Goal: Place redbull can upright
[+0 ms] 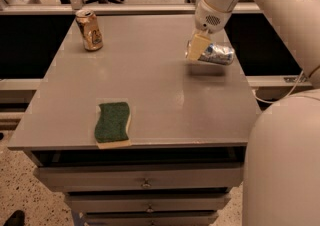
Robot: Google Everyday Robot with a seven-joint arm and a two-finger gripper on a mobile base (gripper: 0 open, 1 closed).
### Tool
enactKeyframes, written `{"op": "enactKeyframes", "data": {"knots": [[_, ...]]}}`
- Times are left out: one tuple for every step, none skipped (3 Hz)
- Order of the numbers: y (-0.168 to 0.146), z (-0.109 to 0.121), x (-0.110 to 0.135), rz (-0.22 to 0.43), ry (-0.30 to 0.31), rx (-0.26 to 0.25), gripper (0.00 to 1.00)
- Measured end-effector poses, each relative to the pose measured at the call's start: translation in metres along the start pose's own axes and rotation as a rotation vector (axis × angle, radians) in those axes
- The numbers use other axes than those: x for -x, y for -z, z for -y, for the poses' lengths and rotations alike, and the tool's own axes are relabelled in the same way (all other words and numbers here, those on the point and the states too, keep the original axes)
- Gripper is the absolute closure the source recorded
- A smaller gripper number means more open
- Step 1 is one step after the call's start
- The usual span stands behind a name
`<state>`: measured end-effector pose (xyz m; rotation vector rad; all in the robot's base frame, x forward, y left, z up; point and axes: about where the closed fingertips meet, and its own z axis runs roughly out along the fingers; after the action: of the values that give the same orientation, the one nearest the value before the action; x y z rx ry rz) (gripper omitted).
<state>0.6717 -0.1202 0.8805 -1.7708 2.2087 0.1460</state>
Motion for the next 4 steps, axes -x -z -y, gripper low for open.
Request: {"op": "enactKeyframes", "data": {"knots": [[0.045,0.003,0.019,0.205,0.012,-0.037,1.0],[0.077,0.006,0.036,0.49,0.009,-0.037,1.0],[0.099,0.005,0.057,0.785,0.011,-0.011,1.0],[0.11,0.004,0.068,1.011,-0.007,0.024,1.0]]}}
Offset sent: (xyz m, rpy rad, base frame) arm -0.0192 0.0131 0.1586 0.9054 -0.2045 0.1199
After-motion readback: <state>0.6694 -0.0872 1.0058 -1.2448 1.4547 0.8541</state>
